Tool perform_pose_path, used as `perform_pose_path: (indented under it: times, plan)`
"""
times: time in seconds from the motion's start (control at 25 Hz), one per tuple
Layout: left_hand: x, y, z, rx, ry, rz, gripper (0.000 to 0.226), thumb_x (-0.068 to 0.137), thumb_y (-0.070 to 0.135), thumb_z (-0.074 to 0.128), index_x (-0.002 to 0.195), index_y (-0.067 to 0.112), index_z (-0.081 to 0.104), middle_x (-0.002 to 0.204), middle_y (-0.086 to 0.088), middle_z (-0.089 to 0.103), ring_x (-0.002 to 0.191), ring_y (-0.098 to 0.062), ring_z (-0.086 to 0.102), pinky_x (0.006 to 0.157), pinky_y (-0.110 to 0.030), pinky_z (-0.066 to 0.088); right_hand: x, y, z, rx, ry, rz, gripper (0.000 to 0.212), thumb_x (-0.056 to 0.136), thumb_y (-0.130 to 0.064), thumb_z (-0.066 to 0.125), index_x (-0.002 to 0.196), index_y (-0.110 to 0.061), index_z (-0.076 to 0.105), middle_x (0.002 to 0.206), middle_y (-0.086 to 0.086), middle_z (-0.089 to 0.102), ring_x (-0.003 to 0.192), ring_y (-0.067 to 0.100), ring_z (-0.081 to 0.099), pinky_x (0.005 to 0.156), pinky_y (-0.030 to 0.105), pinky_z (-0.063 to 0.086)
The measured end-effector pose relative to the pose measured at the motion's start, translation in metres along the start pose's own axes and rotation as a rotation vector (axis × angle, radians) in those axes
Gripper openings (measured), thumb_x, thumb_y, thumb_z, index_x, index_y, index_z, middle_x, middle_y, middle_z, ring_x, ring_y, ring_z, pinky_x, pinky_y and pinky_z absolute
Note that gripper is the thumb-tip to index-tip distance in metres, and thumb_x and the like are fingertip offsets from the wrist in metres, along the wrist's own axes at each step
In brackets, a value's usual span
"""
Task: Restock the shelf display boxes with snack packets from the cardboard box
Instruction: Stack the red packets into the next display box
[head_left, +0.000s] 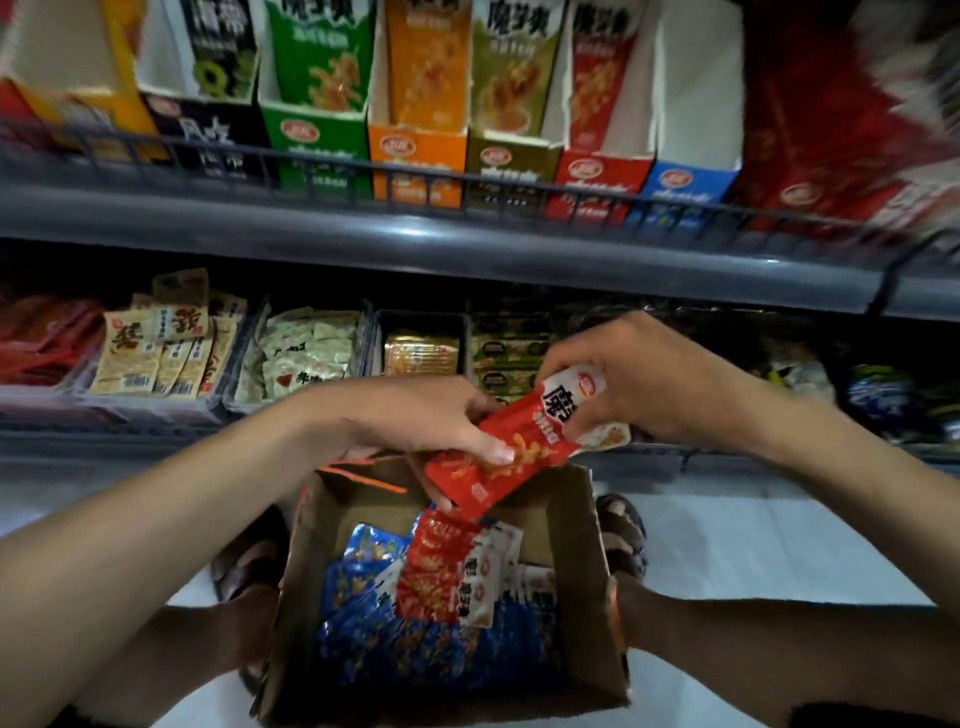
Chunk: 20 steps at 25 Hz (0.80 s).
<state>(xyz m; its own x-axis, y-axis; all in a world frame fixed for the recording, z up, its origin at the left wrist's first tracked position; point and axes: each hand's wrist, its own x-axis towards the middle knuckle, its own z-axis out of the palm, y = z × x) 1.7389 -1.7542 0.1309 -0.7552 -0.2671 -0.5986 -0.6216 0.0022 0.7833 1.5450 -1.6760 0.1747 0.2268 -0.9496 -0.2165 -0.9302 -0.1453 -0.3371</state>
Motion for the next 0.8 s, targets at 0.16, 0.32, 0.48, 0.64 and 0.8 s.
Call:
perform_pose_path:
  times: [0.16, 0.32, 0.48, 0.64, 0.8]
  plan:
    - [-0.012, 0.014, 0.003, -0.344, -0.231, 0.033, 0.041, 0.094, 0.013, 0.059, 0.132, 0.008, 0.045, 0.121, -0.018, 0.066, 0.112, -0.033, 0.064, 0.089, -0.049, 0.054, -0.016, -0.002, -0.025, 0.427, 0.203, 0.066, 0.033, 0.075, -0.014, 0.082, 0.098, -0.031, 0.066, 0.095, -0.016, 0.068, 0.096, 0.0, 0.064, 0.069, 0.018, 0.056]
    - [-0.018, 0.022, -0.004, -0.456, -0.054, 0.055, 0.038, 0.088, 0.017, 0.063, 0.124, 0.009, 0.056, 0.111, -0.019, 0.07, 0.102, -0.034, 0.068, 0.08, -0.042, 0.058, -0.008, -0.003, -0.027, 0.712, 0.401, -0.019, 0.033, 0.087, -0.001, 0.068, 0.114, -0.02, 0.062, 0.106, -0.003, 0.068, 0.102, 0.01, 0.066, 0.075, 0.026, 0.059]
    - [-0.013, 0.025, -0.002, -0.682, -0.077, 0.088, 0.041, 0.089, 0.018, 0.061, 0.129, 0.008, 0.056, 0.116, -0.021, 0.068, 0.106, -0.038, 0.066, 0.081, -0.046, 0.058, 0.0, -0.006, -0.023, 0.787, 0.527, -0.014, 0.031, 0.092, 0.005, 0.059, 0.115, -0.015, 0.062, 0.107, -0.002, 0.067, 0.1, 0.009, 0.066, 0.078, 0.026, 0.058]
    - [0.0, 0.034, 0.005, -0.604, -0.026, 0.153, 0.04, 0.093, 0.023, 0.059, 0.129, 0.008, 0.054, 0.112, -0.016, 0.07, 0.101, -0.032, 0.069, 0.071, -0.038, 0.061, 0.003, 0.001, -0.018, 0.849, 0.679, 0.155, 0.031, 0.094, 0.004, 0.054, 0.108, -0.021, 0.064, 0.098, -0.006, 0.066, 0.089, 0.003, 0.064, 0.071, 0.024, 0.056]
    - [0.008, 0.032, 0.012, -0.36, 0.276, 0.191, 0.029, 0.093, 0.03, 0.061, 0.117, 0.013, 0.057, 0.102, -0.008, 0.072, 0.09, -0.023, 0.072, 0.064, -0.034, 0.06, 0.005, 0.001, -0.008, 0.957, 0.654, 0.34, 0.024, 0.098, -0.035, 0.056, 0.12, -0.029, 0.057, 0.11, -0.005, 0.06, 0.101, 0.006, 0.063, 0.088, 0.033, 0.056]
